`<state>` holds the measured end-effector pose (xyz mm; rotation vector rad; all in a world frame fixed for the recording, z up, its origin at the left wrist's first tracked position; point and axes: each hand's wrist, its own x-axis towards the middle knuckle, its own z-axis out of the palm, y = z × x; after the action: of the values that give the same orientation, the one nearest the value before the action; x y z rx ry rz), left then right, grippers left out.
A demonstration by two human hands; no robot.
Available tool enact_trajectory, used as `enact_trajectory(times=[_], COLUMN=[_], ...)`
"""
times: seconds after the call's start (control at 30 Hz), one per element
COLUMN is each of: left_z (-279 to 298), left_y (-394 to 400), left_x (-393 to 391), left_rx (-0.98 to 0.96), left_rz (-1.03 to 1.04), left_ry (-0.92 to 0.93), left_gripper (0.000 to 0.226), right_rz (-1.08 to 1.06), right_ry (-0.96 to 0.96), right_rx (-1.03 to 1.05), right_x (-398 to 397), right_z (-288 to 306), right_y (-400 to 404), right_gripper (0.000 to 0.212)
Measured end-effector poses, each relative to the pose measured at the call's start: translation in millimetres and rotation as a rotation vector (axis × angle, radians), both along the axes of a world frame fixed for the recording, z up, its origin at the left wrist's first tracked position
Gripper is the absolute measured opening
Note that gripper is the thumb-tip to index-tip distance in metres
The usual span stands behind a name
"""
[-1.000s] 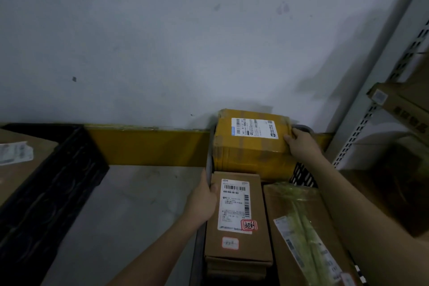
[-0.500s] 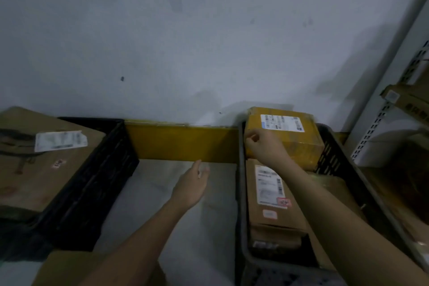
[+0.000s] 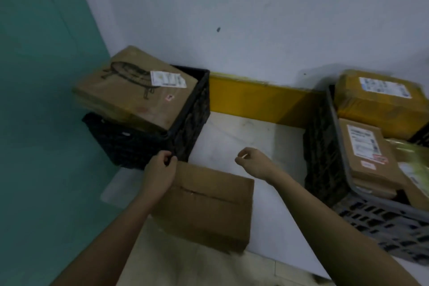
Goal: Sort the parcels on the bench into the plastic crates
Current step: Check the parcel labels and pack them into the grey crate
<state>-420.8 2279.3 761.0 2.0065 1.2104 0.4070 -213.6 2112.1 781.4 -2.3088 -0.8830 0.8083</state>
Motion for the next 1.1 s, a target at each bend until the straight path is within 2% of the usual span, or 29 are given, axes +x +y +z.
enact_trajectory(times=[0.1, 0.17, 0.23, 0.3, 0.47, 0.57, 0.63, 0.7, 0.8, 0.83, 0.9, 0.93, 1.0, 1.1], left_z=[-26.2, -43.6, -56.5, -59.0, -32.0, -14.9, -4.7, 9.8, 26.0, 26.2, 23.3, 22.2, 22.8, 24.5], left_y=[-2.5, -8.5, -12.6, -13.0, -10.5, -17.8, -27.9, -41.7, -51.8, -50.2, -44.4, -42.5, -43.6, -42.3], left_x=[-24.9, -33.3, -36.7, -36.0, -14.5, 9.7, 26.0, 41.4, 63.3, 68.7, 76.4, 77.6, 76.8, 76.6], left_rx=[-0.194, -0.296, -0.318, -0.296, -0.317, -0.377, -0.562, -0.813, -1.109, -1.117, -1.103, -1.100, -1.050, -0.897], left_rz=[0.004, -0.031, -0.061, -0.063, -0.075, -0.029, 0.034, 0.081, 0.133, 0.187, 0.268, 0.265, 0.210, 0.155], left_ry=[0.036, 0.057, 0.059, 0.031, -0.204, -0.312, -0.427, -0.530, -0.741, -0.795, -0.894, -0.928, -0.965, -0.959], left_gripper=[0.052, 0.055, 0.053, 0.047, 0.036, 0.060, 0.093, 0.105, 0.075, 0.069, 0.074, 0.075, 0.066, 0.053], right_rz=[-0.061, -0.076, -0.102, -0.148, -0.243, -0.327, -0.342, -0.299, -0.249, -0.215, -0.108, -0.097, -0.240, -0.547], right_ry=[0.001, 0.094, 0.152, 0.107, -0.084, -0.243, -0.367, -0.487, -0.458, -0.491, -0.680, -0.706, -0.479, -0.032], right_rx=[-0.071, -0.056, 0.001, 0.069, 0.246, 0.395, 0.472, 0.509, 0.619, 0.647, 0.670, 0.688, 0.780, 0.835], right_x=[-18.5, -30.5, -40.7, -43.3, -36.0, -40.8, -42.3, -37.3, -31.4, -30.9, -26.0, -24.1, -20.6, 3.5], right_z=[-32.6, -49.9, -60.2, -62.6, -41.8, -27.0, -21.9, -23.8, -23.0, -19.9, -13.9, -7.7, 13.4, 41.6], right_y=[-9.7, -19.9, -28.0, -33.4, -42.7, -46.9, -51.9, -59.1, -71.3, -75.6, -85.0, -89.5, -97.0, -102.7], right_gripper=[0.051, 0.056, 0.052, 0.045, 0.033, 0.030, 0.028, 0.029, 0.033, 0.030, 0.018, 0.014, 0.019, 0.048])
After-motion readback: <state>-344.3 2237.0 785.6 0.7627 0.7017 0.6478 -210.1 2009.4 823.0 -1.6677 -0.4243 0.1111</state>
